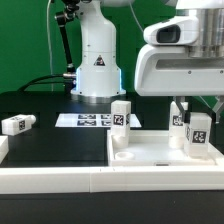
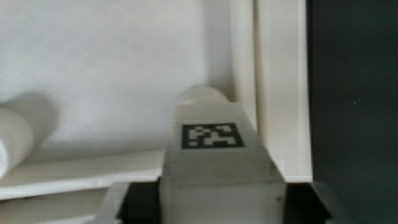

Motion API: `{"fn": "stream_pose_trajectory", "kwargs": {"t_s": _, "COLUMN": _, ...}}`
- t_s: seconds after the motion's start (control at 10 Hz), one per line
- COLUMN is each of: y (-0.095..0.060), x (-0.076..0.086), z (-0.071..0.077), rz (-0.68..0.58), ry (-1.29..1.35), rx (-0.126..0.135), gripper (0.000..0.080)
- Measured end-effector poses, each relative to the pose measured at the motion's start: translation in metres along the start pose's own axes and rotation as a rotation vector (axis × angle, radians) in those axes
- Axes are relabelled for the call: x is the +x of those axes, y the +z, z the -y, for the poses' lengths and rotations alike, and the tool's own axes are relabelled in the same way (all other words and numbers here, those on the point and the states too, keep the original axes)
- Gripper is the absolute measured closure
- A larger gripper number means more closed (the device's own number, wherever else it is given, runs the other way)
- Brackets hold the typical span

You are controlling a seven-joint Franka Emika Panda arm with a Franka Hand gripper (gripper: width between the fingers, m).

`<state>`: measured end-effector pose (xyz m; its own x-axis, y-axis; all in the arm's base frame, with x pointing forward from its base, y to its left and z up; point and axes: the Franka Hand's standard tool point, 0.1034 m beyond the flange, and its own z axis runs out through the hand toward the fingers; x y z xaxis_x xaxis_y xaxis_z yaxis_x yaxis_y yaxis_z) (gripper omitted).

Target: Assemble square table

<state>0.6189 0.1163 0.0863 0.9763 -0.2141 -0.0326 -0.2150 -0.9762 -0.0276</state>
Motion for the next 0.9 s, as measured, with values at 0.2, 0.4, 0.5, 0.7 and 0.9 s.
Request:
{"fn": "stream_pose_trajectory", "kwargs": {"t_s": 0.2, "y": 0.0004, "x": 0.0013, "z": 0.0009, "rz": -0.013, "ry": 0.204, "rx": 0.005, "gripper": 0.0509}}
{"fn": "stream_pose_trajectory", "kwargs": {"t_s": 0.4, "y": 0.0008, "x": -0.0002, "z": 0.0048, "rz": -0.013, "ry": 0.43, "rx": 0.006, "gripper": 0.0509}}
{"fn": "stream_pose_trajectory", "kwargs": {"t_s": 0.5, "y": 0.0007, "x": -0.0002, "z": 0.0051, "rz": -0.013, "ry": 0.525, "rx": 0.007, "gripper": 0.0509}}
{"fn": "stream_pose_trajectory", "kwargs": {"t_s": 0.7, "y": 0.0011, "x": 0.0015, "z": 0.0053, "rz": -0.028, "ry": 0.721, "rx": 0.02, "gripper": 0.0509}}
{"fn": "stream_pose_trajectory", "kwargs": {"t_s": 0.9, "y": 0.0011, "x": 0.0018, "z": 0.0056, "rz": -0.029, "ry": 0.843, "rx": 0.023, "gripper": 0.0509}}
